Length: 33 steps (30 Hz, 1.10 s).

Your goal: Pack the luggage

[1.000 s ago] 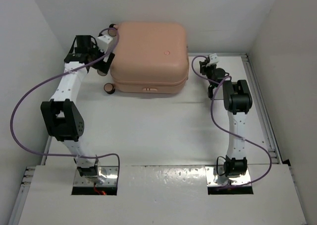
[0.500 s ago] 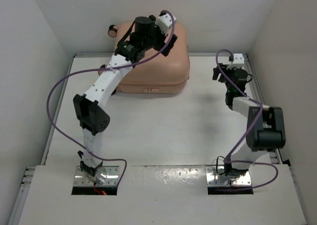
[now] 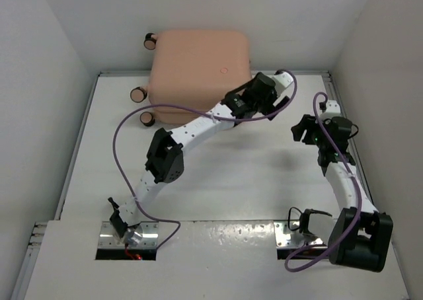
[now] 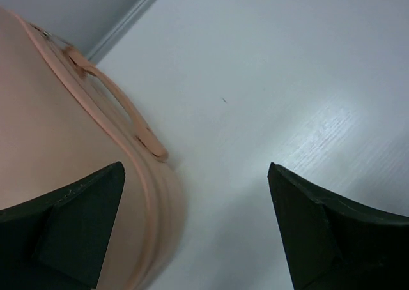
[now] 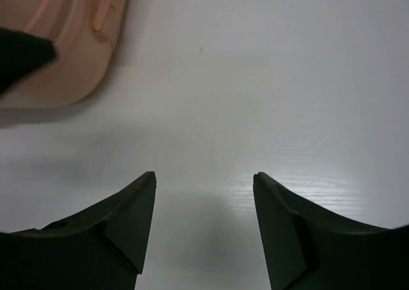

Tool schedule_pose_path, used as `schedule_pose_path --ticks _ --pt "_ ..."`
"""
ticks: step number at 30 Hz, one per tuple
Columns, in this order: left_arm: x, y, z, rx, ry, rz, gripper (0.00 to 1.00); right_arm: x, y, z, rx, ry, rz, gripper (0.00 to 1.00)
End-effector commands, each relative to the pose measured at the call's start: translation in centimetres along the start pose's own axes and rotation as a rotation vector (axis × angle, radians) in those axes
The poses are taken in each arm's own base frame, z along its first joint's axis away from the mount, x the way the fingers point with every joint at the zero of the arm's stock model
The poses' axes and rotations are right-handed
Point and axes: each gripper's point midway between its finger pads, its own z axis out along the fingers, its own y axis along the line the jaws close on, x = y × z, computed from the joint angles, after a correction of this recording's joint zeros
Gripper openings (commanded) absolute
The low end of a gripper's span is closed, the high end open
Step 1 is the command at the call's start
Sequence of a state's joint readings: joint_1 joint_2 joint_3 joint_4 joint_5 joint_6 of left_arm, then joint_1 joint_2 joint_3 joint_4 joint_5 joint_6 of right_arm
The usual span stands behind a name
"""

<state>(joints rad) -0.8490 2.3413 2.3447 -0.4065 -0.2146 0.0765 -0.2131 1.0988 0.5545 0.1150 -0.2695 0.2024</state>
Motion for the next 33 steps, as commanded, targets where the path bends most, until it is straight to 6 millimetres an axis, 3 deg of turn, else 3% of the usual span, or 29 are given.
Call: schedule_pose_path --ticks 1,2,4,5,6,7,8,9,10,11,12,13,14,15,16,17,18,20,21,23,24,26,27,29,31,33 --pt "-0.7 4.9 -2.0 -0.204 -0.019 -0.143 1.00 -1.5 2.1 -0.7 -0.107 -0.053 0.092 0.63" --pt "-0.4 6.8 -2.6 -0.224 -0.015 -0.187 1.00 -2.2 2.5 -0.7 -0.127 -0.073 0.114 0.63" --pt "-0.8 8.3 -4.7 -0.284 -0.014 -0.179 1.00 -3.4 3.2 0.6 -0.165 -0.090 0.254 0.58" --pt "0.3 8.7 -5.4 -0.310 0.007 -0.164 1.00 -4.2 3.9 1.6 -0.183 -0.074 0.334 0.53" --pt "-2.1 9.6 -8.6 -0.315 -0.043 -0.180 1.00 -3.5 4.0 3.0 -0.187 -0.037 0.373 0.48" --pt "-2.4 10.8 -10.0 -0.331 -0.056 -0.191 1.00 -2.7 3.8 4.3 -0.168 -0.006 0.416 0.47" --pt "-1.1 11.7 -10.8 -0.344 -0.031 -0.189 1.00 -4.4 5.5 5.2 -0.198 -0.028 0.388 0.47" --pt "-2.9 13.1 -13.7 -0.361 -0.080 -0.209 1.00 -4.3 5.5 6.5 -0.180 -0.032 0.376 0.51" --pt "-3.2 14.1 -15.1 -0.377 -0.092 -0.218 1.00 -3.7 4.2 8.0 -0.090 -0.036 0.373 0.53" --pt "-2.6 14.9 -15.9 -0.377 -0.095 -0.215 1.00 -6.4 6.5 9.0 -0.133 -0.075 0.329 0.53" --pt "-2.7 17.4 -17.3 -0.405 -0.113 -0.235 1.00 -4.2 6.3 10.9 -0.103 -0.007 0.324 0.54" --pt "-4.6 19.1 -20.1 -0.415 -0.178 -0.267 1.00 -4.4 6.2 11.9 -0.079 -0.010 0.321 0.54" --pt "-4.4 21.6 -21.5 -0.458 -0.189 -0.283 1.00 -6.3 8.3 13.2 -0.128 -0.031 0.277 0.54" --pt "-4.8 23.0 -23.0 -0.487 -0.214 -0.303 1.00 -7.3 9.0 13.3 -0.132 -0.053 0.260 0.54" --pt "-4.9 24.2 -24.1 -0.505 -0.222 -0.310 1.00 -6.6 9.7 15.1 -0.119 -0.036 0.246 0.56" --pt "-5.4 25.3 -25.7 -0.531 -0.248 -0.318 1.00 -7.9 10.0 15.7 -0.116 -0.068 0.217 0.56" --pt "-4.0 26.9 -26.3 -0.582 -0.206 -0.317 1.00 -8.1 10.8 16.9 -0.102 -0.076 0.202 0.57" --pt "-2.5 28.6 -27.4 -0.644 -0.164 -0.326 1.00 -6.0 9.7 19.4 -0.021 -0.034 0.185 0.57" --pt "-0.7 29.7 -28.3 -0.677 -0.133 -0.341 1.00 -8.6 10.6 20.0 -0.024 -0.084 0.178 0.57" --pt "1.0 30.6 -29.1 -0.709 -0.111 -0.364 1.00 -6.6 9.8 22.2 0.025 -0.044 0.148 0.56" --pt "2.2 30.8 -29.1 -0.712 -0.093 -0.381 1.00 -9.2 10.1 22.9 0.039 -0.101 0.146 0.56" --pt "2.8 31.9 -30.0 -0.740 -0.091 -0.391 1.00 -8.7 9.4 25.0 0.083 -0.088 0.107 0.53" --pt "3.2 32.2 -30.2 -0.749 -0.080 -0.393 1.00 -10.1 9.5 25.5 0.091 -0.110 0.107 0.53" --pt "3.7 33.2 -30.8 -0.775 -0.075 -0.400 1.00 -9.1 9.4 27.5 0.102 -0.093 0.084 0.50" --pt "4.4 34.1 -30.9 -0.797 -0.061 -0.407 1.00 -11.1 9.9 28.6 0.081 -0.127 0.085 0.50" --pt "4.6 34.6 -30.8 -0.799 -0.058 -0.410 1.00 -8.9 9.8 30.1 0.071 -0.077 0.075 0.47"
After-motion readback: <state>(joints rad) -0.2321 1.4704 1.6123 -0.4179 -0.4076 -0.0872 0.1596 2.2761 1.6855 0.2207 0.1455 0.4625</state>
